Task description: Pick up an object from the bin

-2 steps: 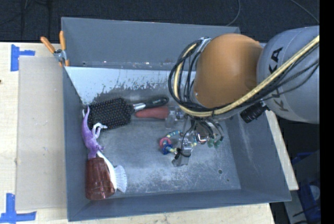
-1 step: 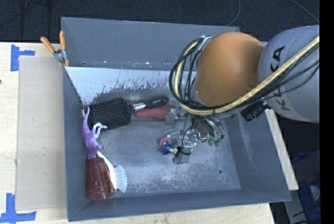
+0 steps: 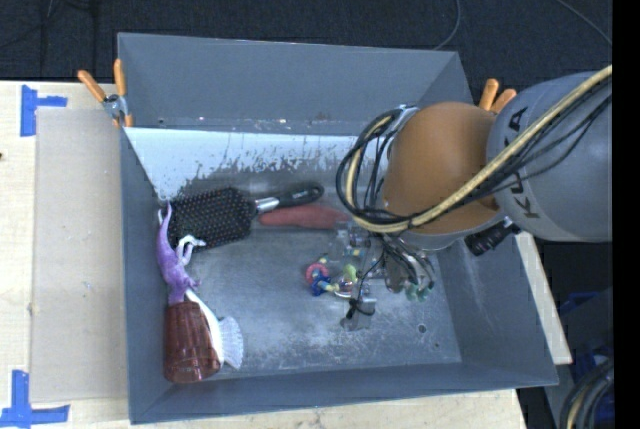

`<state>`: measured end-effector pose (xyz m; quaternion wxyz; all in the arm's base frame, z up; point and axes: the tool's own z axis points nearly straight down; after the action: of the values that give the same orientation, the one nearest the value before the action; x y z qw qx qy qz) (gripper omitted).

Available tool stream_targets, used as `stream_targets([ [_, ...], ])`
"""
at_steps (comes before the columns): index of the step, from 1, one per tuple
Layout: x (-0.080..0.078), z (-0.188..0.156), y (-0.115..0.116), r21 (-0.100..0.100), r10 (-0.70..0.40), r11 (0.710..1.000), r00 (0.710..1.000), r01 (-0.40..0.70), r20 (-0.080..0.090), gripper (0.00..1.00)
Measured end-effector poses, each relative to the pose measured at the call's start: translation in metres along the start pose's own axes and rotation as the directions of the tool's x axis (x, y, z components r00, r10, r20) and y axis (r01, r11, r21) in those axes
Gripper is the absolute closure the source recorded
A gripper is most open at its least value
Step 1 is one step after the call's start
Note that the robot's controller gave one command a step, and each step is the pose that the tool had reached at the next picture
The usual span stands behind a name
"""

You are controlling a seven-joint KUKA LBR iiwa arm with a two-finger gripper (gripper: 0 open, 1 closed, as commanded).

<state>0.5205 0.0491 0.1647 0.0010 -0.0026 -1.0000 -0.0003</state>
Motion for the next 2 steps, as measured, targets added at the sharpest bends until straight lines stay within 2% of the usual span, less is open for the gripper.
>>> stream_targets([
  [1, -0.036, 0.094, -0.063, -0.001, 0.151, 0.988, 0.988, -0.151, 0.001, 0.00],
  [2, -0.028, 0.095, -0.050, 0.000, -0.087, 0.996, 0.996, 0.087, -0.002, 0.00],
])
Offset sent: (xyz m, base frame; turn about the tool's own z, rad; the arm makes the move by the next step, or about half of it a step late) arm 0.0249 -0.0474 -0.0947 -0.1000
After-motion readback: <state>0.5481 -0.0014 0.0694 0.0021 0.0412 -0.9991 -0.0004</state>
